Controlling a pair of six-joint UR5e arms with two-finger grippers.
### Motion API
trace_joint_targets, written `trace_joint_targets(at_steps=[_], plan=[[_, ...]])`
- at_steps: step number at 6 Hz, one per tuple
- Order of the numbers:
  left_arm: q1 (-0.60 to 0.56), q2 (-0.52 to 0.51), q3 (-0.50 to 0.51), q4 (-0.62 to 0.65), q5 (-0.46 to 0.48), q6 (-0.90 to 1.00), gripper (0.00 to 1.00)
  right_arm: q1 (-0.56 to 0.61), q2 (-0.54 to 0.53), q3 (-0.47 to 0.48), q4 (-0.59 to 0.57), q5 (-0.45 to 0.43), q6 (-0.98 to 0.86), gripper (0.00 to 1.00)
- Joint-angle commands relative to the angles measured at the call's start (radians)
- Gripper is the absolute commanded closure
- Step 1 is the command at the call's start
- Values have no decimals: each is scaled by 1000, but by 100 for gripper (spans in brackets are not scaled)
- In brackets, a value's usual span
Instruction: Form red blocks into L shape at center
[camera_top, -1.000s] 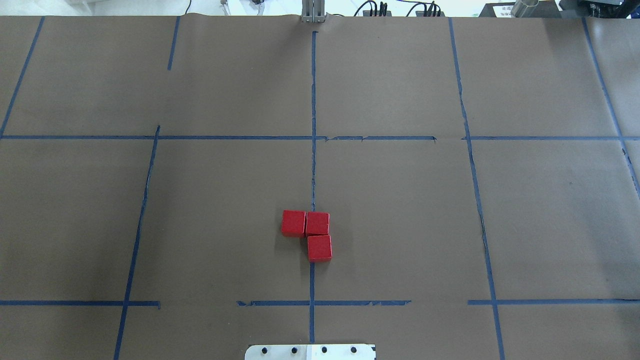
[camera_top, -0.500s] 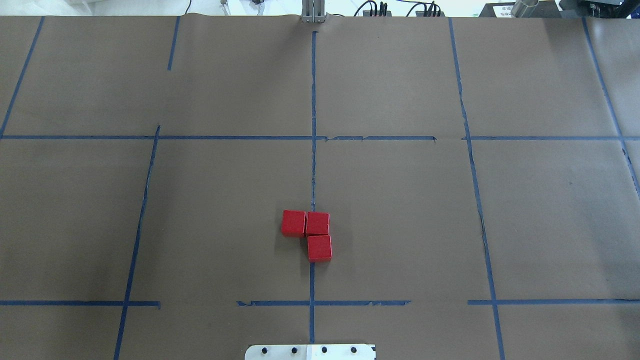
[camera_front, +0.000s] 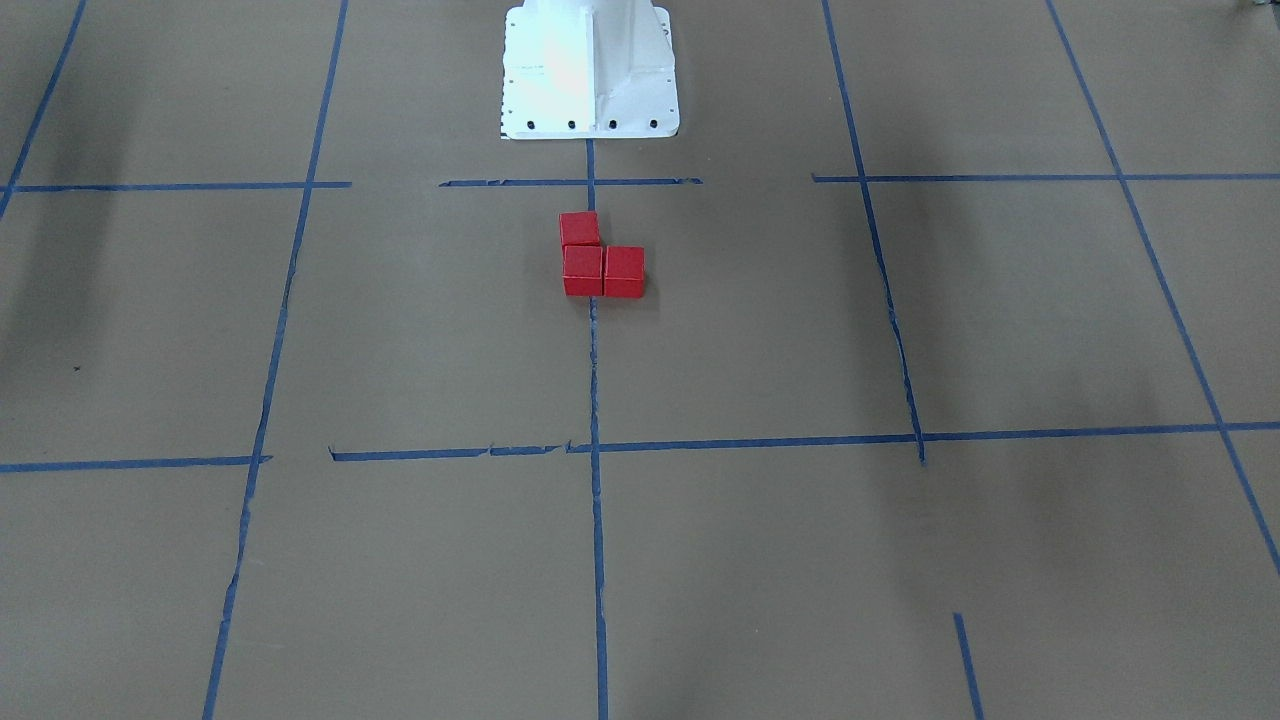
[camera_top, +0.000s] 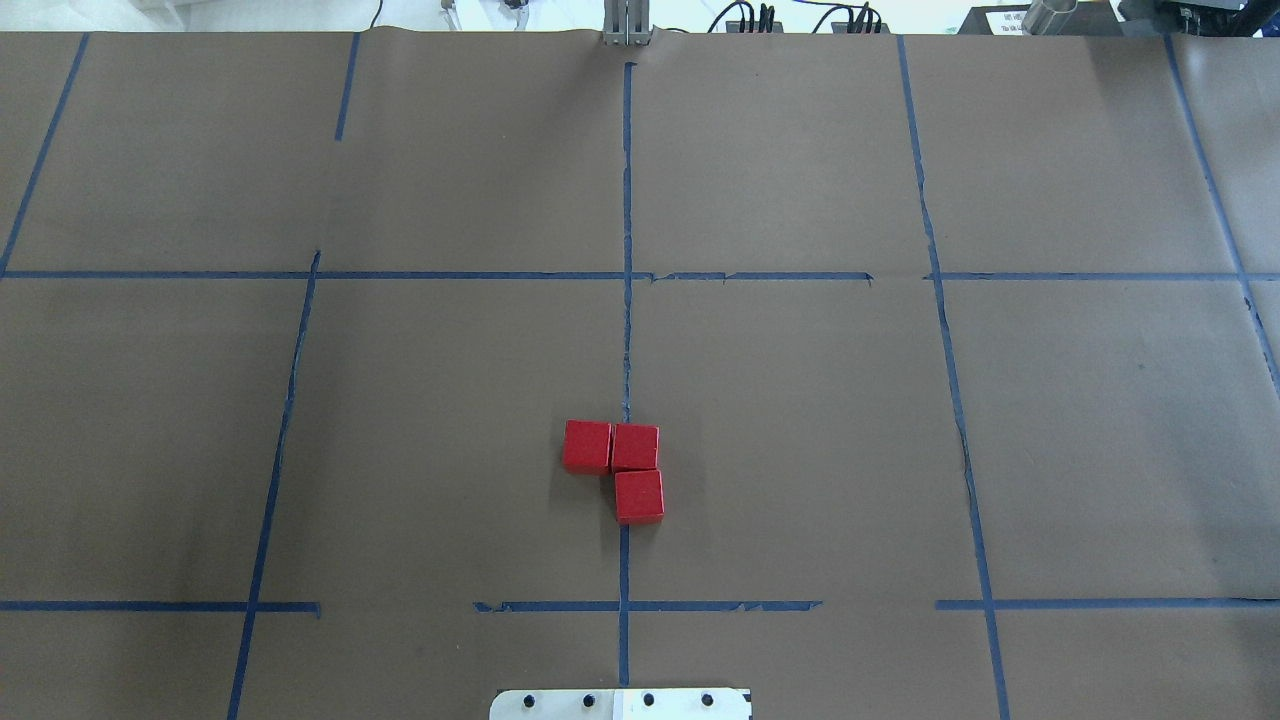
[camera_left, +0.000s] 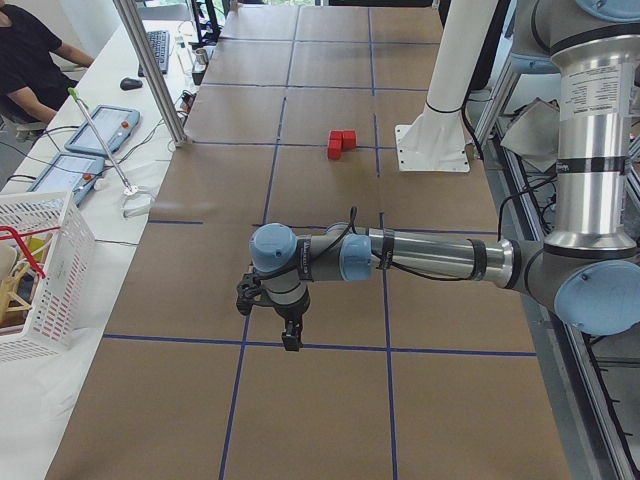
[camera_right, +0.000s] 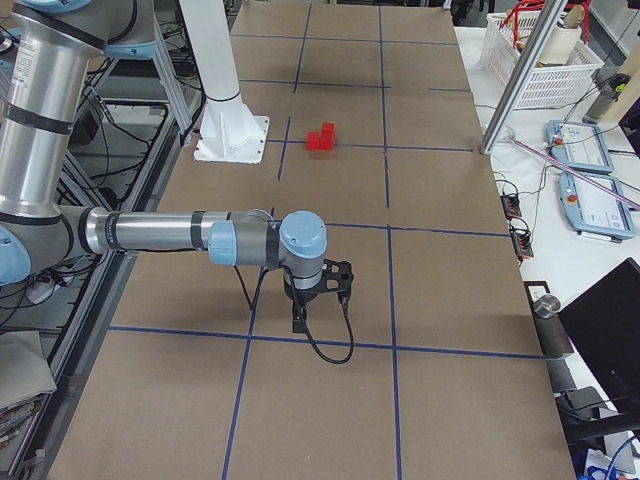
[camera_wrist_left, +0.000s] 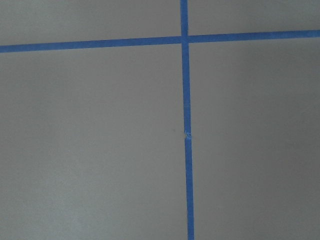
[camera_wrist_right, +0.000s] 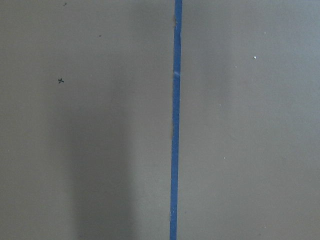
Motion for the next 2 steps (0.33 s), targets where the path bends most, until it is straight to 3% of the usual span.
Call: trace_joint_targets(at_steps=[1,2], plan=[[0,-31,-4,3,-1,-5,0,-2,0,4,0,1,1,0],[2,-43,-15,1,5,1,0,0,0,-1,0,-2,-2,0]])
